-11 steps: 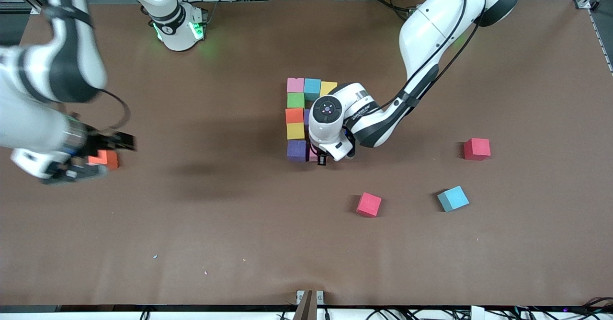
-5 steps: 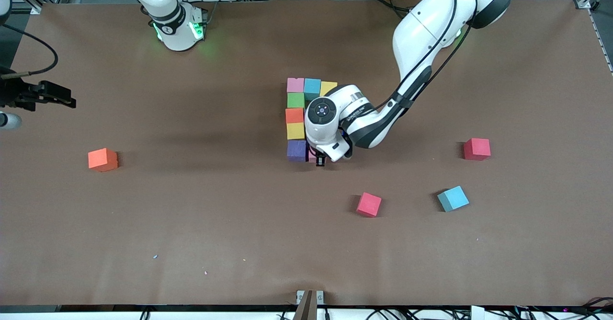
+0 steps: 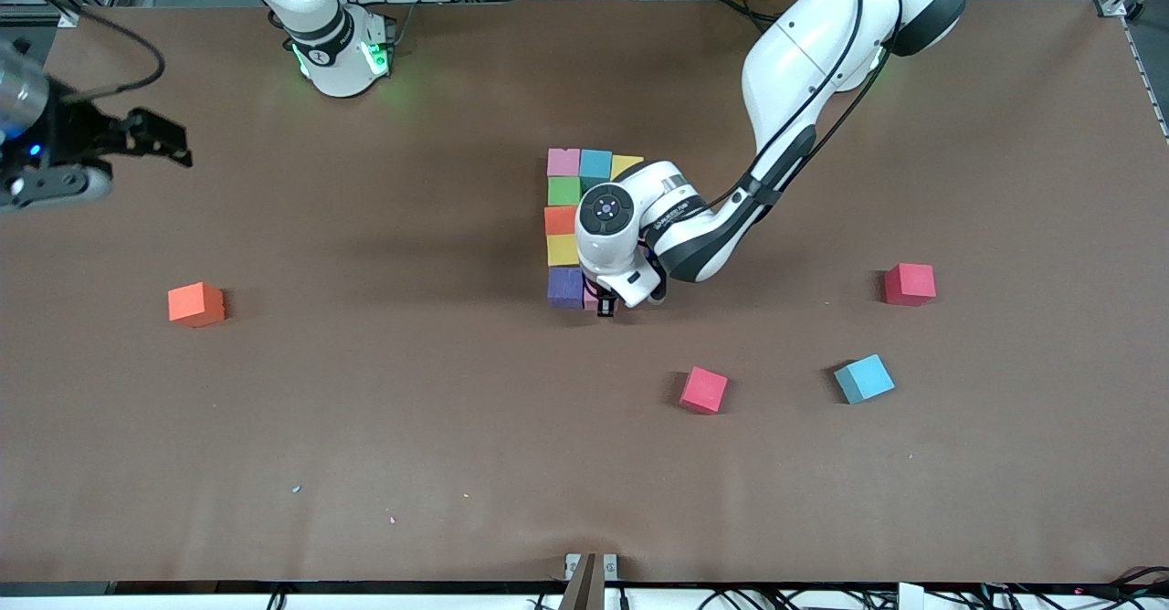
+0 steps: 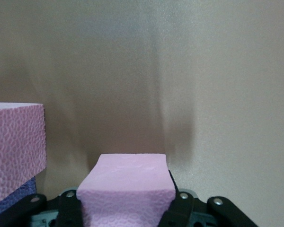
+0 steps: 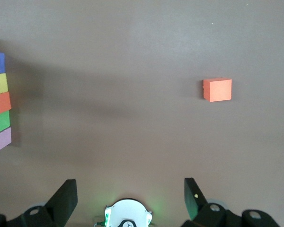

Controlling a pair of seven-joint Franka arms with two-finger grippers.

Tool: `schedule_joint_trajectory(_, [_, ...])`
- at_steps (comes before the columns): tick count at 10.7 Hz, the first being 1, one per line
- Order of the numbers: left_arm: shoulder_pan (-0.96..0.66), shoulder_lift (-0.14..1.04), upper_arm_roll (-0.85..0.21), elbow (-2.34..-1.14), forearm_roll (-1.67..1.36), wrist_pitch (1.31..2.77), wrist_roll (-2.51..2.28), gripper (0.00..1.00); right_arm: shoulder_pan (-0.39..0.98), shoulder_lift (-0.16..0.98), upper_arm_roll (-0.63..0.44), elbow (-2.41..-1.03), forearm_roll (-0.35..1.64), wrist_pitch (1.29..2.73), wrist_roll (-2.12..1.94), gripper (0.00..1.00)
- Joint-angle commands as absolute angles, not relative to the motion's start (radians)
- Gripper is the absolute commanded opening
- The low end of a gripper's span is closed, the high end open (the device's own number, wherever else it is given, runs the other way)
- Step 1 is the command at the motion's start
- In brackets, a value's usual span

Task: Arrange 11 blocks into digit 3
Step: 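Place the pink block with the left gripper while the right gripper withdraws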

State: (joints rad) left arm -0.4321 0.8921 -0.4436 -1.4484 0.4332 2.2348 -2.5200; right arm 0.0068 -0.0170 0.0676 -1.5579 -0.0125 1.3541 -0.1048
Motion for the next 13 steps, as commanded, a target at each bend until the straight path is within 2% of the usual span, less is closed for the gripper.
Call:
schedule_joint_trajectory(1, [-0.459,0.923,-0.430,-1.413,0.411,2.232,-2.533,0.09,0.003,-0.054,0.075,-1.588,-0.031,1.300,-0.095,1.00])
schedule_joint_trajectory(3, [-0.463,0.923,-0.426,-1.411,0.411,2.232,-2.534,0.10,0.021,-0.064,0.098,-1.527,-0.020,1.201,-0.095,1.00])
schedule_joint_trajectory(5, [-0.465,0.923,-0.426,-1.408,0.411,2.232,-2.534,0.14,0.005,-0.103,0.075,-1.499,-0.017,1.198,-0.094,1.00])
schedule_joint_trajectory(6, [-0.465,0.923,-0.426,-1.408,0.411,2.232,-2.534,0.36,0.005,-0.116,0.080,-1.499,-0.018,1.219,-0.092,1.00])
schedule_joint_trajectory(7, [-0.465,0.922,-0.426,-1.410,0.414,2.232,-2.534,0.99,0.000,-0.103,0.074,-1.517,-0.015,1.218,-0.094,1.00])
schedule_joint_trajectory(9, [-0.459,0.894,-0.426,-1.413,0.416,2.223,-2.533,1.00,-0.003,-0.042,0.078,-1.504,-0.018,1.253,-0.083,1.00])
schedule_joint_trajectory(10, [-0.451,0.882,-0.426,-1.414,0.414,2.206,-2.531,1.00,-0.015,-0.037,0.074,-1.532,-0.015,1.253,-0.077,1.00])
schedule_joint_trajectory(13, [-0.449,0.841,-0.457,-1.416,0.400,2.107,-2.530,1.00,-0.012,-0.017,0.078,-1.502,-0.035,1.368,-0.033,1.00])
